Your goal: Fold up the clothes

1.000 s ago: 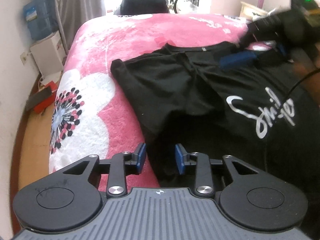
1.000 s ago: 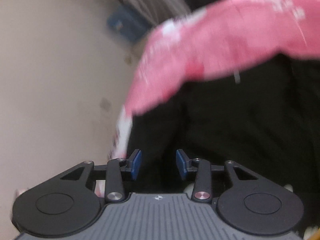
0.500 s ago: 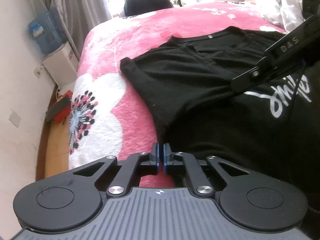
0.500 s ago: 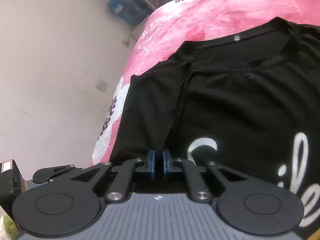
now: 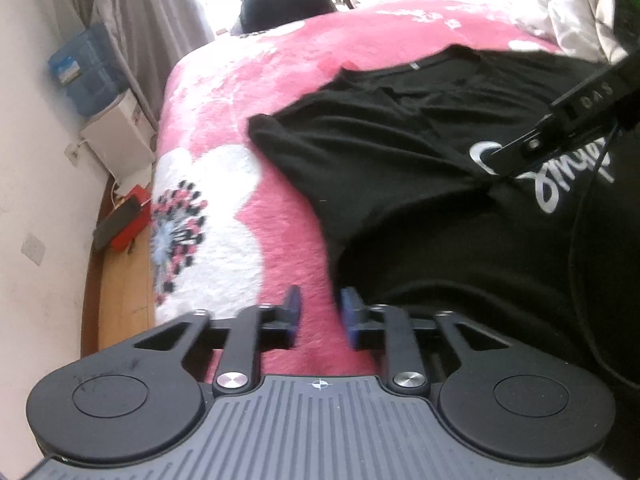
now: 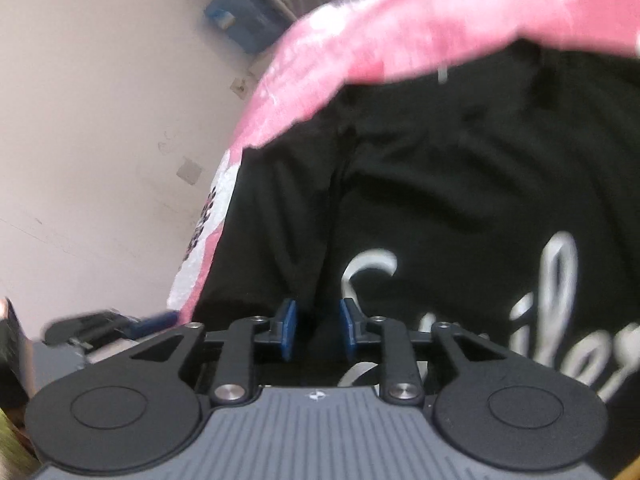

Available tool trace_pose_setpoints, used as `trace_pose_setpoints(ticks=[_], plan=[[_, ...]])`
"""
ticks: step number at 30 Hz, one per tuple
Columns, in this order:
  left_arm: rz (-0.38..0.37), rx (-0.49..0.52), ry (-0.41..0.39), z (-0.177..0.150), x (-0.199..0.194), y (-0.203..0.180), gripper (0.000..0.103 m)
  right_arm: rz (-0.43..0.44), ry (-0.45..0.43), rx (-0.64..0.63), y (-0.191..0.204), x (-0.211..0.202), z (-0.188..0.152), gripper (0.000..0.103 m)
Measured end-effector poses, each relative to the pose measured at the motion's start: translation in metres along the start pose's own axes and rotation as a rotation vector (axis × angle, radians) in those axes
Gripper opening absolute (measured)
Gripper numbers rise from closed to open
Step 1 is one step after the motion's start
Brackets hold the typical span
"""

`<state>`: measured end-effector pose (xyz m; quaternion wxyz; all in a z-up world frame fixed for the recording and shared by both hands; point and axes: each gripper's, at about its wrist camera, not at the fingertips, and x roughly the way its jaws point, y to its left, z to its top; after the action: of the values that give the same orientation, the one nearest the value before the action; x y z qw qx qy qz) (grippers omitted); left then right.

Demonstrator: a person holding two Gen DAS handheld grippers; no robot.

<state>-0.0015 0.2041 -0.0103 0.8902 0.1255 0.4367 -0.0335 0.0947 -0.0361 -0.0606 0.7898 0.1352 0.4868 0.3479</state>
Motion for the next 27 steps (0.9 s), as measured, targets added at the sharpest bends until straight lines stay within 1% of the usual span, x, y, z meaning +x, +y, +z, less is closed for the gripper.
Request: trace_pose_setpoints(ticks=[2,4,6,8,11,12,13,15,16,19,22,24,25,26,27], plan=[[-0.006,-0.037,-0.030,0.004,-0.011,0.012,0.026,-0.016,-0.051,-0.066,0.008,-0.008,0.006,0.026],[-0.015,-0.076,-0.072,0.015,-0.015,0.020,0.026,-0.009,-0.073,-0.134,0.019,-0.006,0.013,0.018],[-0.037,-0.093,-0.092,0.029,-0.009,0.019,0.026,0.003,-0.085,-0.201,0.032,0.001,0.018,0.013],[-0.043,-0.094,-0.091,0.035,-0.002,0.019,0.026,-0.004,-0.081,-0.276,0.046,0.018,0.018,0.012],[-0.053,-0.095,-0.090,0.044,0.008,0.019,0.026,-0.066,-0.042,-0.374,0.048,0.041,0.009,0.012],[-0.057,-0.096,-0.090,0.047,0.012,0.019,0.026,-0.085,-0.016,-0.384,0.044,0.047,0.005,0.011],[-0.060,-0.096,-0.090,0.050,0.015,0.019,0.026,-0.085,-0.003,-0.388,0.038,0.049,0.003,0.010],[-0.066,-0.097,-0.089,0.056,0.022,0.019,0.026,-0.061,0.010,-0.391,0.030,0.046,0.003,0.010],[-0.070,-0.098,-0.089,0.059,0.026,0.019,0.026,-0.054,0.004,-0.403,0.031,0.043,0.008,0.011],[-0.080,-0.099,-0.088,0.068,0.036,0.018,0.026,-0.037,-0.043,-0.437,0.037,0.037,0.023,0.011],[-0.090,-0.106,-0.089,0.078,0.048,0.019,0.026,-0.044,-0.056,-0.435,0.036,0.054,0.036,0.011],[-0.095,-0.135,-0.088,0.090,0.064,0.023,0.026,-0.050,-0.064,-0.433,0.035,0.066,0.045,0.011],[-0.095,-0.154,-0.067,0.094,0.075,0.025,0.026,-0.052,-0.068,-0.432,0.034,0.071,0.049,0.011],[-0.096,-0.189,-0.033,0.096,0.088,0.030,0.026,-0.066,-0.054,-0.432,0.031,0.079,0.051,0.011],[-0.097,-0.224,0.001,0.097,0.100,0.035,0.026,-0.067,-0.040,-0.421,0.026,0.083,0.052,0.009]])
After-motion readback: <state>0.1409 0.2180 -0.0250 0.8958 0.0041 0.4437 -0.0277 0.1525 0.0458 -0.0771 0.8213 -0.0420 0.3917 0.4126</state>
